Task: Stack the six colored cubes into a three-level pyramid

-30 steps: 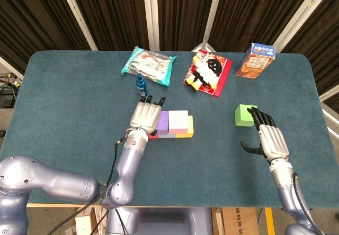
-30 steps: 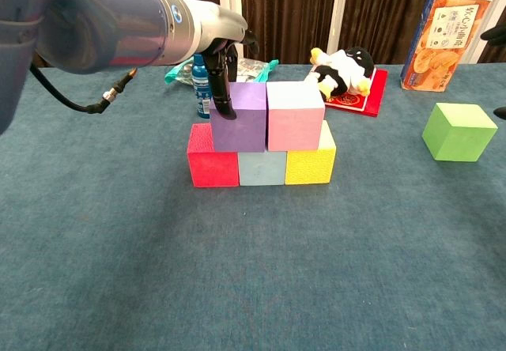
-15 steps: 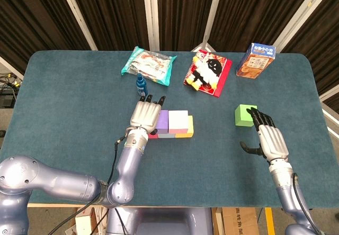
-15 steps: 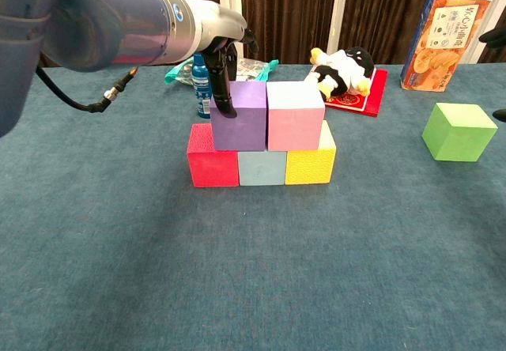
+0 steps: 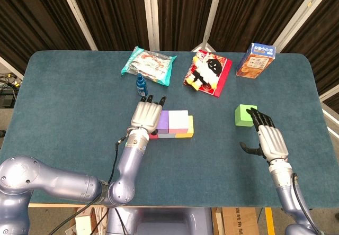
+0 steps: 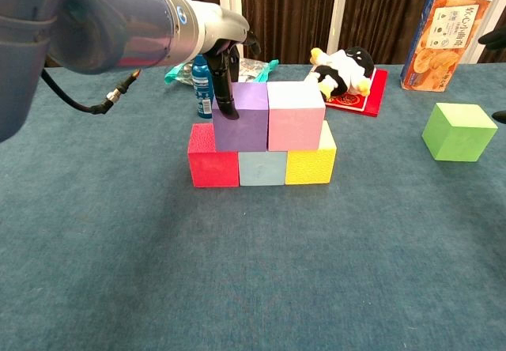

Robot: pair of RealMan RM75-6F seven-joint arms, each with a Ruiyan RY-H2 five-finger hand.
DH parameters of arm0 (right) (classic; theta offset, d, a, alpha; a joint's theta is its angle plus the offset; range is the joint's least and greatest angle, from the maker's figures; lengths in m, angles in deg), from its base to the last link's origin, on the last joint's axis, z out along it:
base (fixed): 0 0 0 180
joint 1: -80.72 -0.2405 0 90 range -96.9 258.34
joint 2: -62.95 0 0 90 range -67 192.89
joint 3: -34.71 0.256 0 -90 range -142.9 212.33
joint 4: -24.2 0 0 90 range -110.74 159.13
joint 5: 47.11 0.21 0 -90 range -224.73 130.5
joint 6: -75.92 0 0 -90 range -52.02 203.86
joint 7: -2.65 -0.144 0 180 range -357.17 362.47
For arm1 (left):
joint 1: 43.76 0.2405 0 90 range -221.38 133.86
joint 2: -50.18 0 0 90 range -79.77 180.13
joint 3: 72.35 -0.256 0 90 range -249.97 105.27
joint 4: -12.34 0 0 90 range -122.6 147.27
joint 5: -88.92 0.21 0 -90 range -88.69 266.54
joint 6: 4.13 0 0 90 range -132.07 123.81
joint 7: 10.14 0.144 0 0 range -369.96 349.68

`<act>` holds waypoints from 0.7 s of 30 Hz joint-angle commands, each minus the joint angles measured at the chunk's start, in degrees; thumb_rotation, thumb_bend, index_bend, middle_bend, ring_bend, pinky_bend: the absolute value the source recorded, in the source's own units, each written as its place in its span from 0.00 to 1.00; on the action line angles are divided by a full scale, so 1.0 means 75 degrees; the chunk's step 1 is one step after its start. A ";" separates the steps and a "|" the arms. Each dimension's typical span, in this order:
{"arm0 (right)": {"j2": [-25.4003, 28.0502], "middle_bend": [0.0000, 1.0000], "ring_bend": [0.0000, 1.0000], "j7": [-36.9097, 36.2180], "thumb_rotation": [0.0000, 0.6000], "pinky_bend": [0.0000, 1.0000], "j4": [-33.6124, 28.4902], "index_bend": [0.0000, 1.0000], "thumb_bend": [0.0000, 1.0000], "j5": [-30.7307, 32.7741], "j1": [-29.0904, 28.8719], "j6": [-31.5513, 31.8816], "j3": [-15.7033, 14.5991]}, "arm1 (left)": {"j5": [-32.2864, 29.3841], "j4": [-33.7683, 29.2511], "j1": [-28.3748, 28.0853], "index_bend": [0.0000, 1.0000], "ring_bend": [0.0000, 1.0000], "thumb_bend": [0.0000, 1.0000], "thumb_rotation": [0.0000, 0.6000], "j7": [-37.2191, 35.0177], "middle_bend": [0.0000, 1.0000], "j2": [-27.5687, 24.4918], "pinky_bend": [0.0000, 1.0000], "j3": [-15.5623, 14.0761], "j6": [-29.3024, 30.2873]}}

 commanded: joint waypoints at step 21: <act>-0.0003 0.00 0.00 0.0007 1.00 0.00 -0.0016 0.00 0.32 -0.0017 0.0001 0.0000 -0.0020 | -0.0045 0.0036 -0.0032 0.05 0.09 0.28 1.00 0.0044 0.34 0.0067 0.13 0.0125 -0.0001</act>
